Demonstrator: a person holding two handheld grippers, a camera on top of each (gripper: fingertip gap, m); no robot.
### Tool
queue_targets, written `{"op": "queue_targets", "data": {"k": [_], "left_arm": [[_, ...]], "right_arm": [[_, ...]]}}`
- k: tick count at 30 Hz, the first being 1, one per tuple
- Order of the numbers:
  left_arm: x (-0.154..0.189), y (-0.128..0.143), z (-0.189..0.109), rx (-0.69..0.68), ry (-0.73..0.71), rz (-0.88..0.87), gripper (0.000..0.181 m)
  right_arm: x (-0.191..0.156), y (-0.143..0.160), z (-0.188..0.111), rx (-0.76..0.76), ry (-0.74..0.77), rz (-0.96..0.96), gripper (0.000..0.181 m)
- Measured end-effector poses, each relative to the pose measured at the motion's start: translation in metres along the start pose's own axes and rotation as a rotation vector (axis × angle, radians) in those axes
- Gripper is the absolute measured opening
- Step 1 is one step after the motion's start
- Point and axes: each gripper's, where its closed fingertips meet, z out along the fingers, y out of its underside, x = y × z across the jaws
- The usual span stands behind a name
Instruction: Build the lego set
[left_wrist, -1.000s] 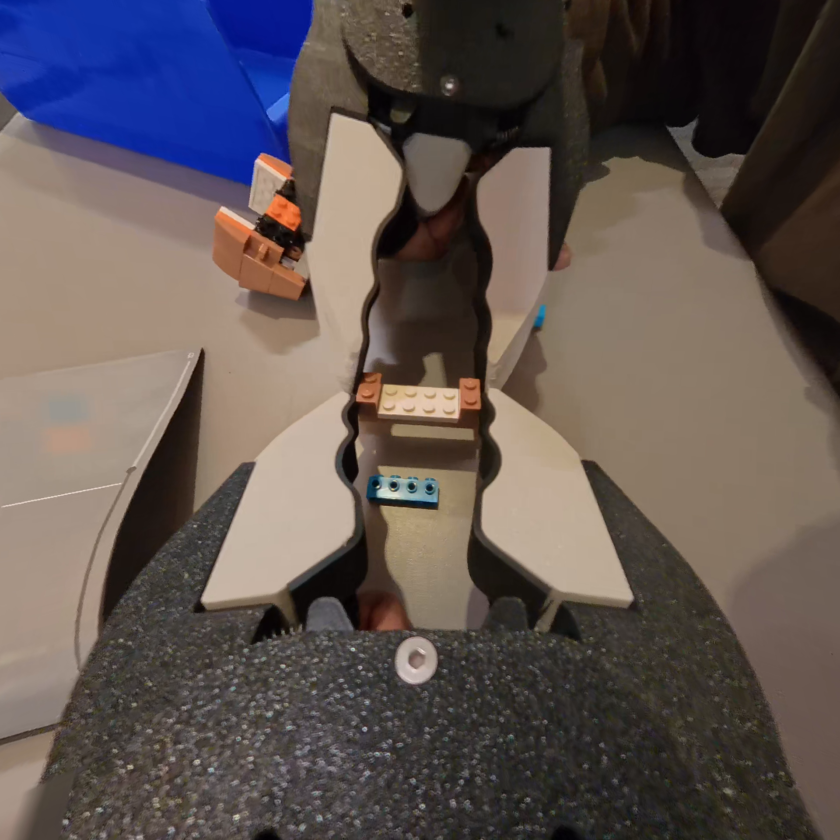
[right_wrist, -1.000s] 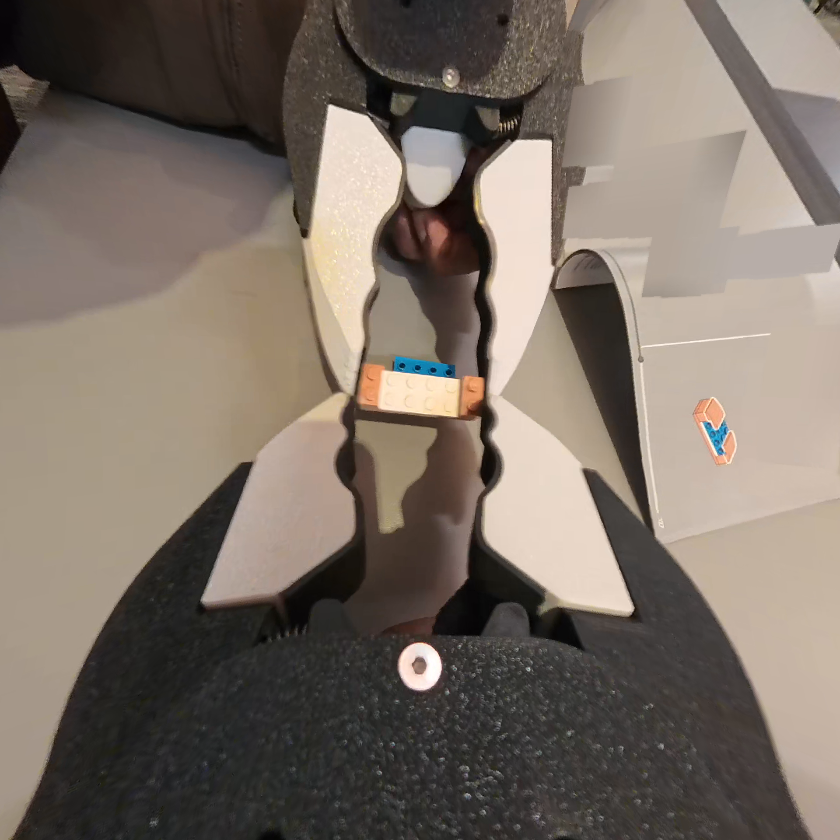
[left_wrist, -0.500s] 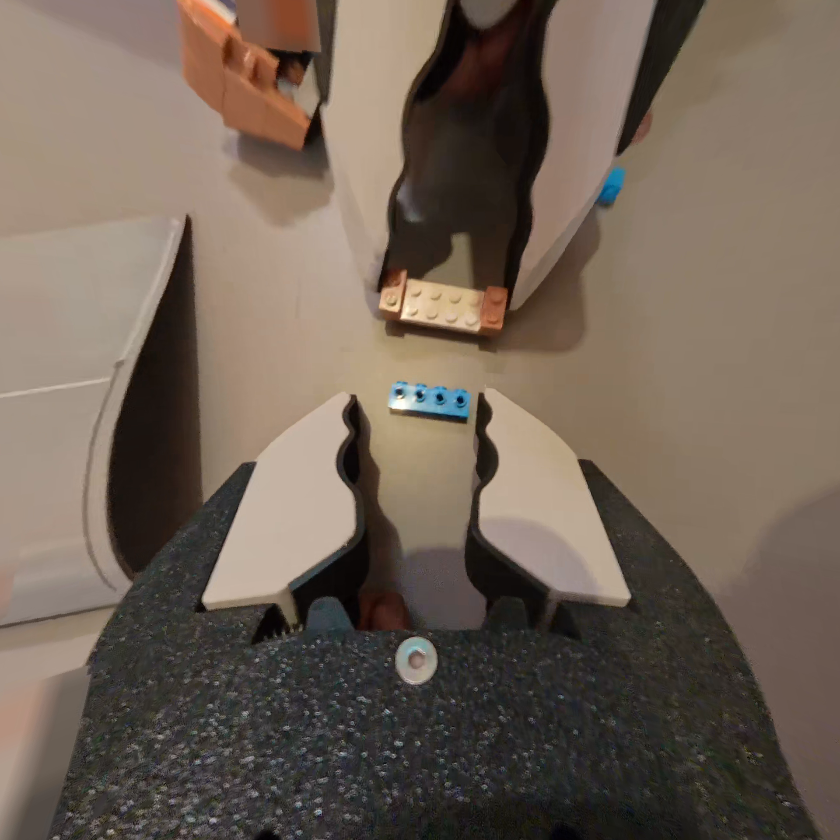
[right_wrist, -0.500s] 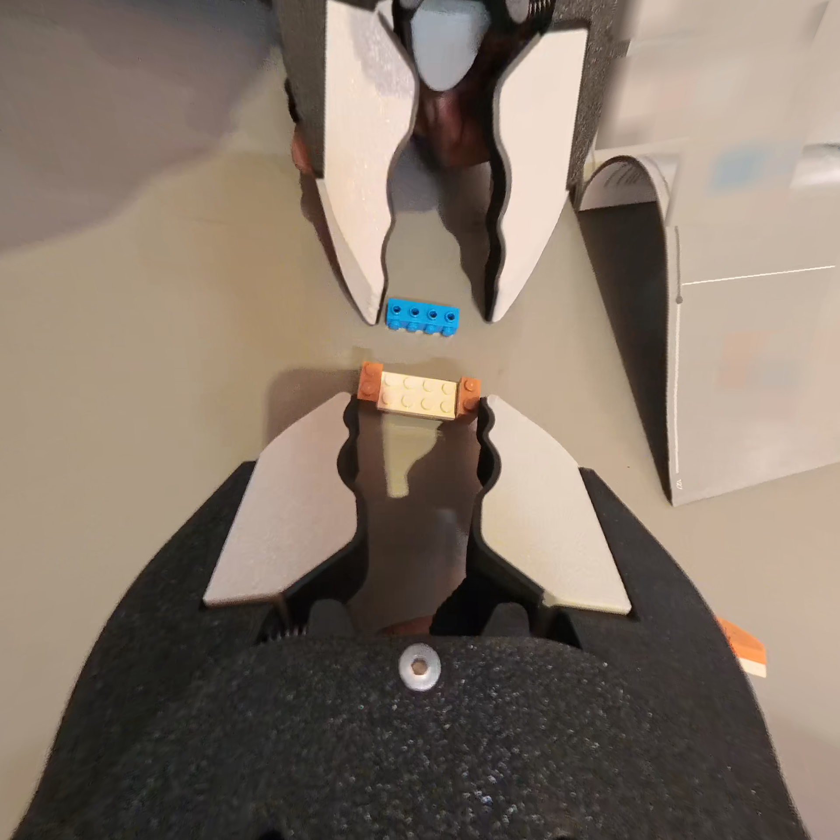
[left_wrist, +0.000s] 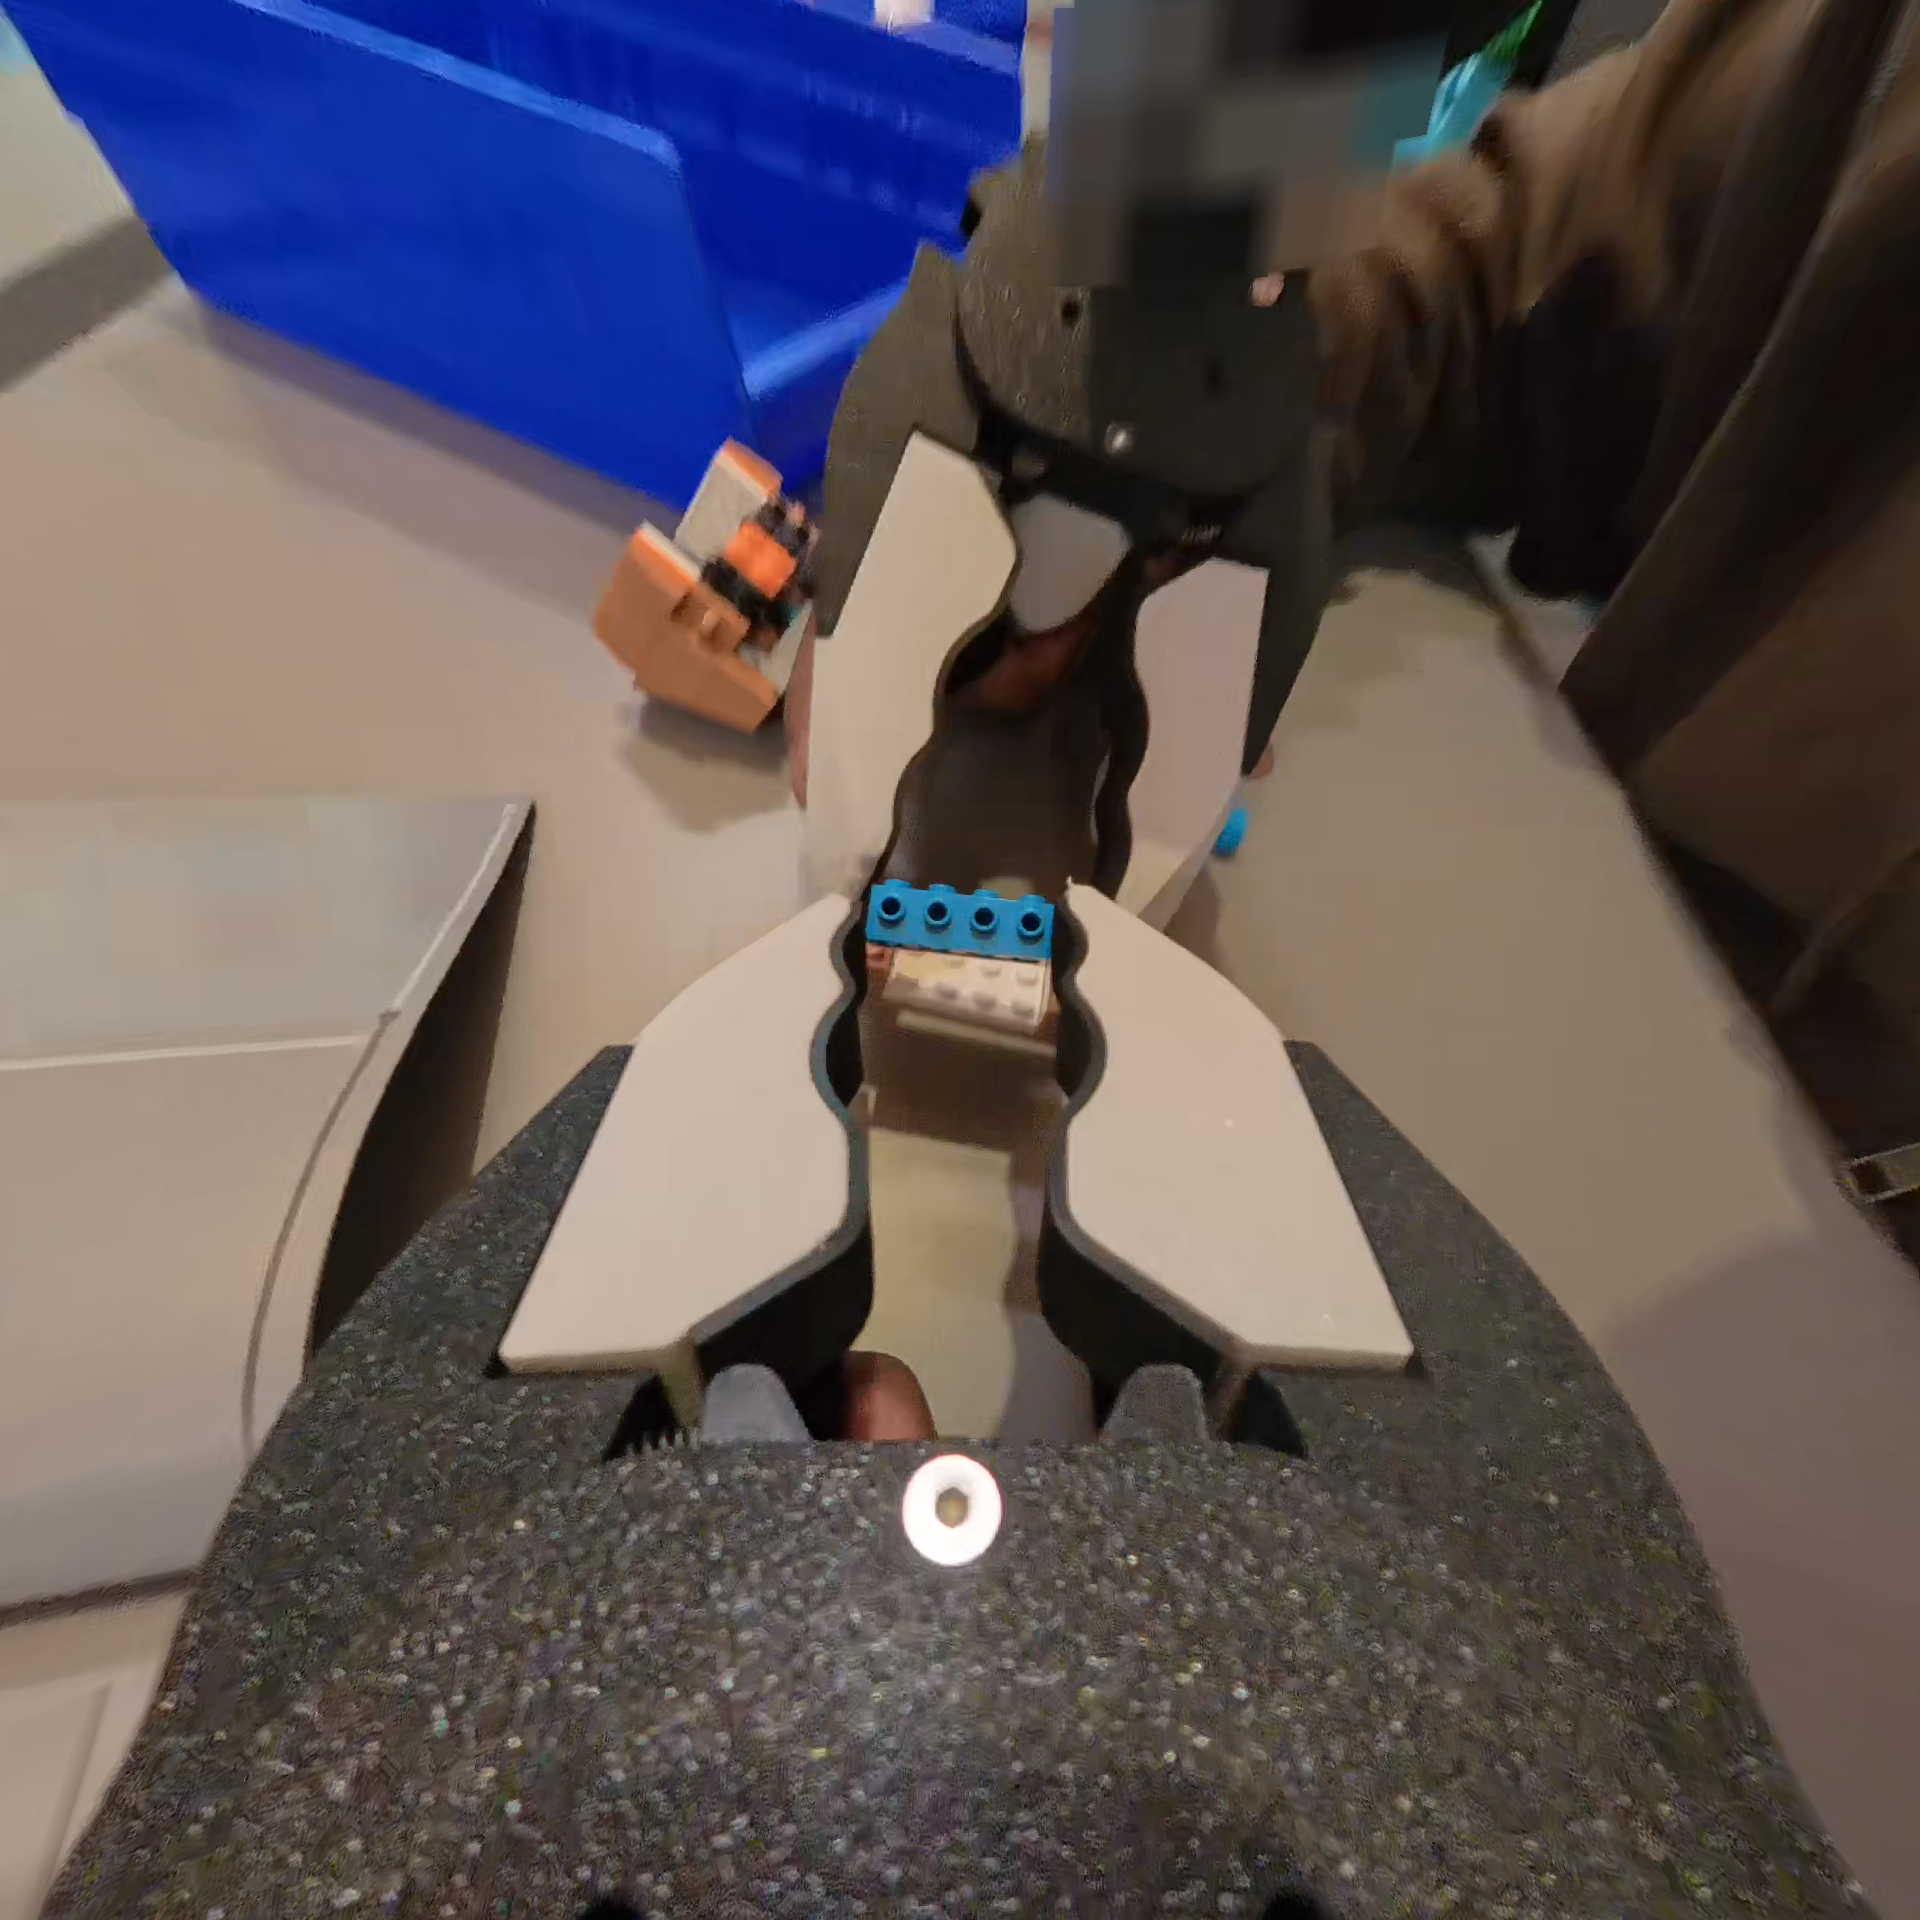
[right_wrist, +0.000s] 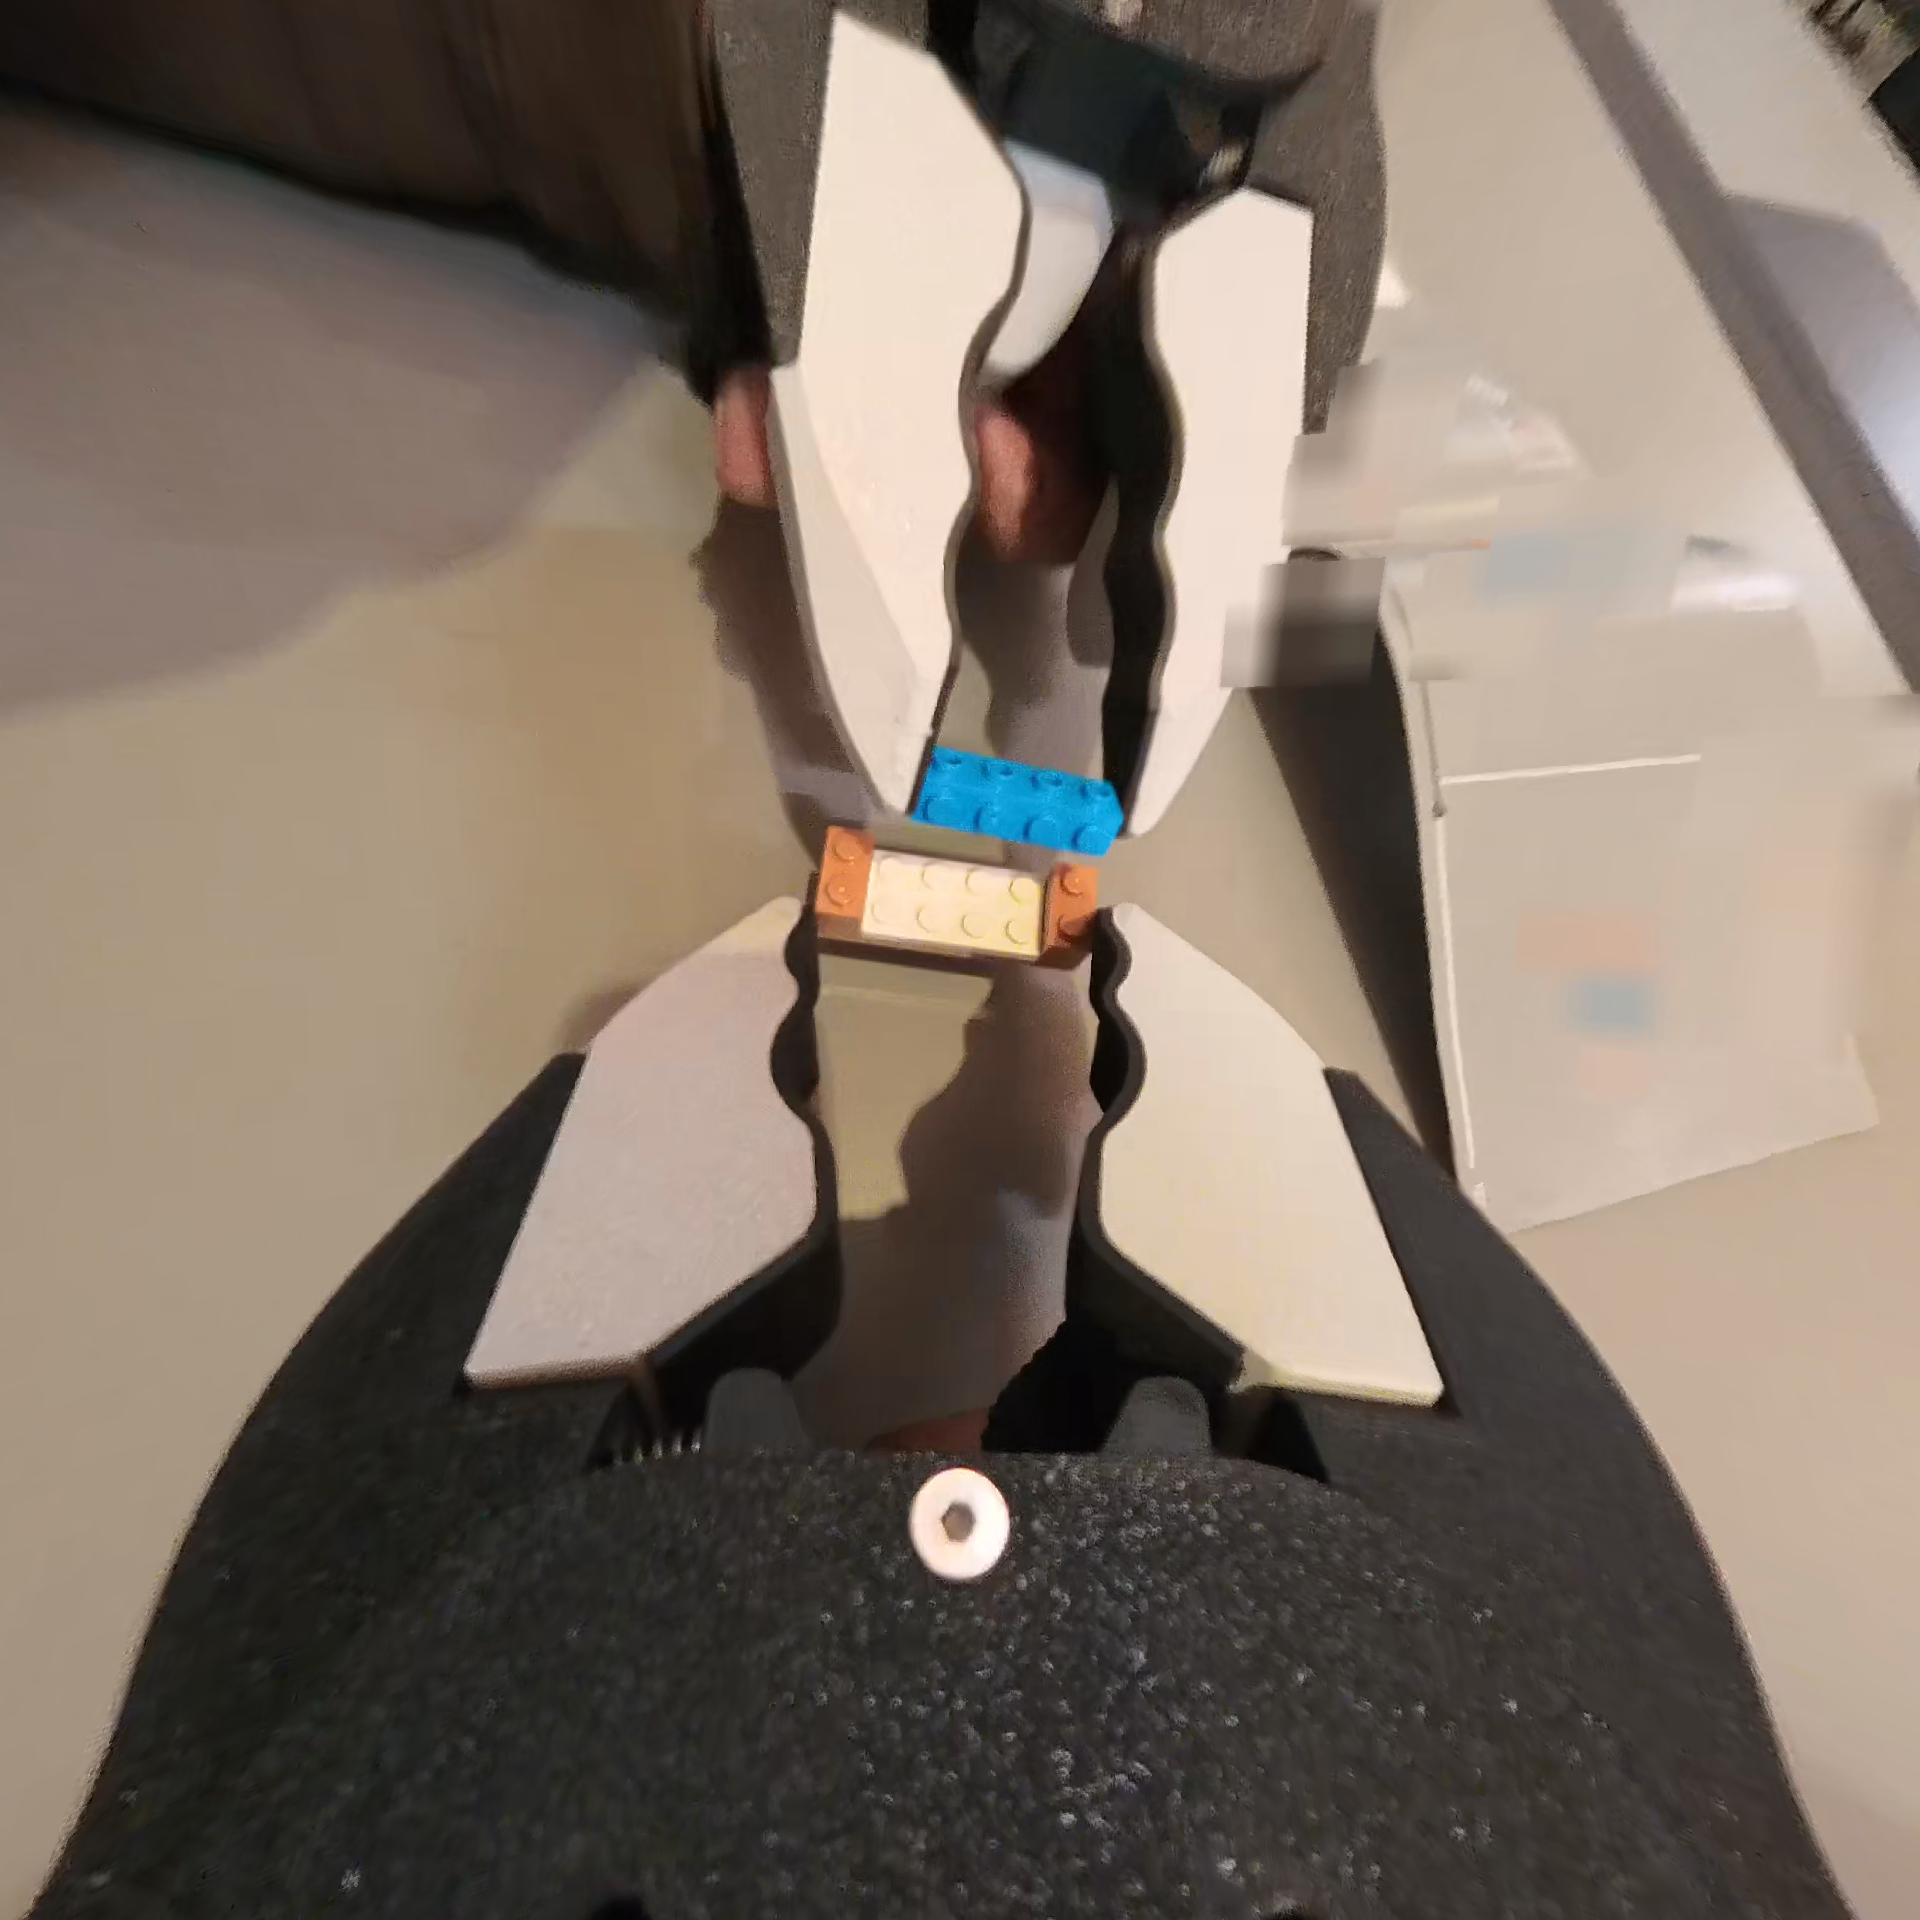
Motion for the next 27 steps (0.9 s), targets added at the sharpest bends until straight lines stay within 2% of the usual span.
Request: {"op": "queue_targets", "data": {"k": [7, 18, 23, 27], "left_arm": [[0.006, -0.007, 0.000, 0.052, 0.013, 0.058, 0.034], [0.004, -0.004, -0.001, 0.032, -0.008, 0.099, 0.034], [0.005, 0.006, -0.001, -0.038, 0.000, 0.096, 0.034], [0.005, 0.024, -0.001, -0.151, 0.025, 0.058, 0.034]], "right_arm": [[0.005, -0.017, -0.009, 0.130, 0.045, 0.002, 0.050], [0.005, -0.023, -0.013, 0.186, 0.031, 0.012, 0.050], [0.005, -0.014, -0.008, 0.130, 0.034, -0.003, 0.050], [0.005, 0.007, 0.001, -0.022, 0.053, -0.064, 0.050]]}}
